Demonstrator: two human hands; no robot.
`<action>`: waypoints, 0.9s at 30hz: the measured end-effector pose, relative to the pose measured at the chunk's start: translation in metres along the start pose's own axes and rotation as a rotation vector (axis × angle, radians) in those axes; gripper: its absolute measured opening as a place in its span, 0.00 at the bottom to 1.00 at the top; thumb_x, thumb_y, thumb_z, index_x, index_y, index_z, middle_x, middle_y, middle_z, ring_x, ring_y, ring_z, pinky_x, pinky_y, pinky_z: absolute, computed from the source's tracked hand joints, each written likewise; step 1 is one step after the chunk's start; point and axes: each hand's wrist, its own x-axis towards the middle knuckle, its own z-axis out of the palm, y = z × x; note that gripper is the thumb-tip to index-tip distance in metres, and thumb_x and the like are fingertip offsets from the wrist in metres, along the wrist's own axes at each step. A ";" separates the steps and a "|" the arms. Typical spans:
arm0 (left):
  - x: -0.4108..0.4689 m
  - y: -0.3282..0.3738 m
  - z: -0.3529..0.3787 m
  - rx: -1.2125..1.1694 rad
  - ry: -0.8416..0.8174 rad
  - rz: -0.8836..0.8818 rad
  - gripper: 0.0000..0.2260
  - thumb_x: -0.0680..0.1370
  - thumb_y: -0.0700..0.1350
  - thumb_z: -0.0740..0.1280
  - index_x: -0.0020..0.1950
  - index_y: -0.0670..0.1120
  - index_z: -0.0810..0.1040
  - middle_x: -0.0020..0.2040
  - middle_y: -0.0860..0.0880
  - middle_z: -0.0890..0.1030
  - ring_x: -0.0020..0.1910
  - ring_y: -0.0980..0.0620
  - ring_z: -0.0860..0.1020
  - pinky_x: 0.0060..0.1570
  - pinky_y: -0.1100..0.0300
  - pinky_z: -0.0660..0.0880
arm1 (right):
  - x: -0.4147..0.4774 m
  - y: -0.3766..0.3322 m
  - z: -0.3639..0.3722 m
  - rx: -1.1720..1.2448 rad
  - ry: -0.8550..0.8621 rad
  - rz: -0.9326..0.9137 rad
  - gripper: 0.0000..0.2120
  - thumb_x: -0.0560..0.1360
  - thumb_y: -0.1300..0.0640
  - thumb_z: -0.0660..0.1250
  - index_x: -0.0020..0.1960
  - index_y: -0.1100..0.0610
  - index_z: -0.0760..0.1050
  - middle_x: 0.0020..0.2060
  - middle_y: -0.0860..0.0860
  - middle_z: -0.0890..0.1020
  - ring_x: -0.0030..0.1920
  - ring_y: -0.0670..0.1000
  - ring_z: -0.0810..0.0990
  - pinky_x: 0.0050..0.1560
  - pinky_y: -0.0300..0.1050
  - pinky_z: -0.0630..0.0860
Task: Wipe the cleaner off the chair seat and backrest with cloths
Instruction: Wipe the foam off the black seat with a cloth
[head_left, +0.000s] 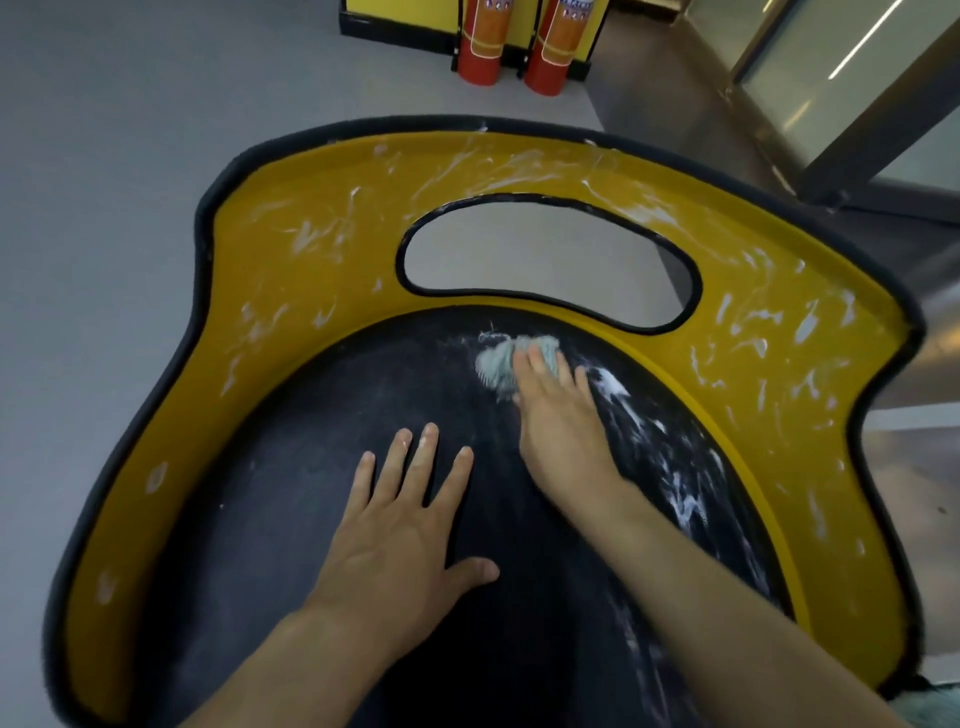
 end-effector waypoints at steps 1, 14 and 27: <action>-0.001 -0.001 -0.001 -0.002 -0.005 0.000 0.43 0.78 0.72 0.52 0.78 0.55 0.28 0.76 0.47 0.24 0.75 0.45 0.24 0.77 0.44 0.33 | 0.018 -0.001 0.000 0.005 -0.007 0.024 0.26 0.85 0.59 0.51 0.82 0.57 0.49 0.82 0.53 0.52 0.81 0.57 0.47 0.78 0.53 0.40; 0.002 0.000 -0.003 -0.053 0.000 -0.005 0.43 0.78 0.72 0.53 0.79 0.55 0.30 0.77 0.45 0.25 0.76 0.44 0.25 0.77 0.43 0.33 | -0.072 -0.016 -0.003 -0.042 -0.085 -0.056 0.34 0.73 0.63 0.73 0.76 0.62 0.67 0.74 0.59 0.71 0.73 0.61 0.70 0.73 0.55 0.59; -0.007 -0.004 -0.012 -0.032 -0.054 0.003 0.41 0.80 0.69 0.53 0.79 0.55 0.30 0.77 0.46 0.25 0.76 0.45 0.25 0.77 0.43 0.34 | -0.002 -0.025 -0.003 0.057 0.016 -0.043 0.33 0.78 0.67 0.58 0.81 0.59 0.55 0.80 0.57 0.58 0.80 0.59 0.56 0.79 0.53 0.45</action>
